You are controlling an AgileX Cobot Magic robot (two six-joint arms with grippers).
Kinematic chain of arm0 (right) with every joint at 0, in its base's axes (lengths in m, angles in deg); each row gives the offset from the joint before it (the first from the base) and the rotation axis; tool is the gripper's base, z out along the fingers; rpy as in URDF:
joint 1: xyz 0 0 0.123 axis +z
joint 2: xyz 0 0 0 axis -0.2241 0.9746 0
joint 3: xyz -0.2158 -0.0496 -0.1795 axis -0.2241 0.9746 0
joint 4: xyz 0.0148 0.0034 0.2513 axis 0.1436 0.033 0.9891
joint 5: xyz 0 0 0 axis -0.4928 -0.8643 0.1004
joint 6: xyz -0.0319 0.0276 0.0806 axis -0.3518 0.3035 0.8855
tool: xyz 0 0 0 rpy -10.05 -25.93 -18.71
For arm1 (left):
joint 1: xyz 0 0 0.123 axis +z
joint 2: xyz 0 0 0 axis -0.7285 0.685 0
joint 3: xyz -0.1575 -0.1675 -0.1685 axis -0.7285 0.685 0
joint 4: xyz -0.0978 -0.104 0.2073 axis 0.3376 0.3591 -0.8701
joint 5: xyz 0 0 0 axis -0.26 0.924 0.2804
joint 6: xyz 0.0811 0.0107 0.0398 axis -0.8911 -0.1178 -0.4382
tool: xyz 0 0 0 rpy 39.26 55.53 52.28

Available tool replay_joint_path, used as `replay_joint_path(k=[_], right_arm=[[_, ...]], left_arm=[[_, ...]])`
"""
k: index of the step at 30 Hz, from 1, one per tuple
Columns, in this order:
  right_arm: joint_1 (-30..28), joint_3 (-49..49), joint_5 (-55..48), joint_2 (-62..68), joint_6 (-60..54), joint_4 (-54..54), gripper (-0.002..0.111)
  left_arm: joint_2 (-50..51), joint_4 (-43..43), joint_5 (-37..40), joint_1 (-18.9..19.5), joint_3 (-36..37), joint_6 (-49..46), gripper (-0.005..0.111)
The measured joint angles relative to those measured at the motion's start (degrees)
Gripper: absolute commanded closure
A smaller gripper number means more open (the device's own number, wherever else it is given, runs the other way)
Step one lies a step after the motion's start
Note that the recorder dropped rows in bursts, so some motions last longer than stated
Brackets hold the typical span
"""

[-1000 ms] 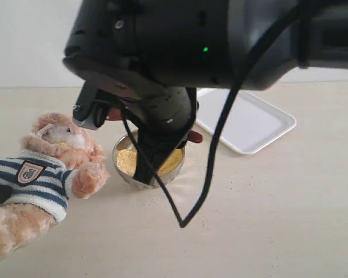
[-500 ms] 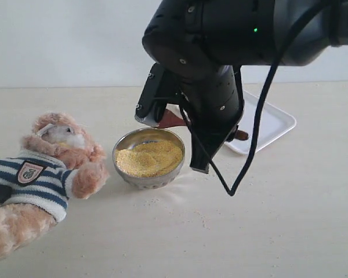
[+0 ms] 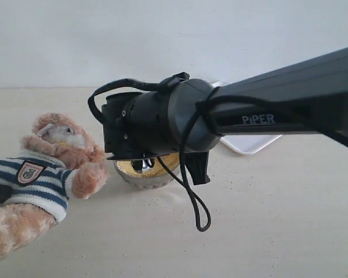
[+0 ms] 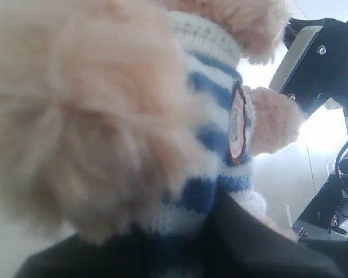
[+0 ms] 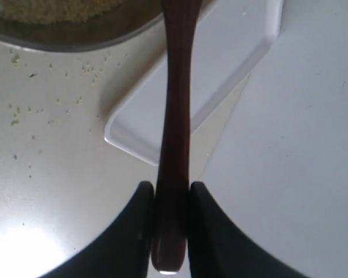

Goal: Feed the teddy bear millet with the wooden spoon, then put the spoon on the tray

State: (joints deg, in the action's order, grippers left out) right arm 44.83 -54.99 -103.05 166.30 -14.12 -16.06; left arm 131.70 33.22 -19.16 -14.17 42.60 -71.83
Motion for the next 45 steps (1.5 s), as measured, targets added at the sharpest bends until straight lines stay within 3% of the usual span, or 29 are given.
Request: replay_joint_path(k=[23, 45], right_arm=[[0.9, 0.0, 0.0, 4.1, 2.9, -6.8, 0.098], [0.9, 0.0, 0.0, 4.1, 3.0, 0.4, 0.098]], left_arm=[[0.0, 0.0, 0.0, 0.0, 0.0, 0.0, 0.100], [0.0, 0.0, 0.0, 0.0, 0.0, 0.0, 0.100]])
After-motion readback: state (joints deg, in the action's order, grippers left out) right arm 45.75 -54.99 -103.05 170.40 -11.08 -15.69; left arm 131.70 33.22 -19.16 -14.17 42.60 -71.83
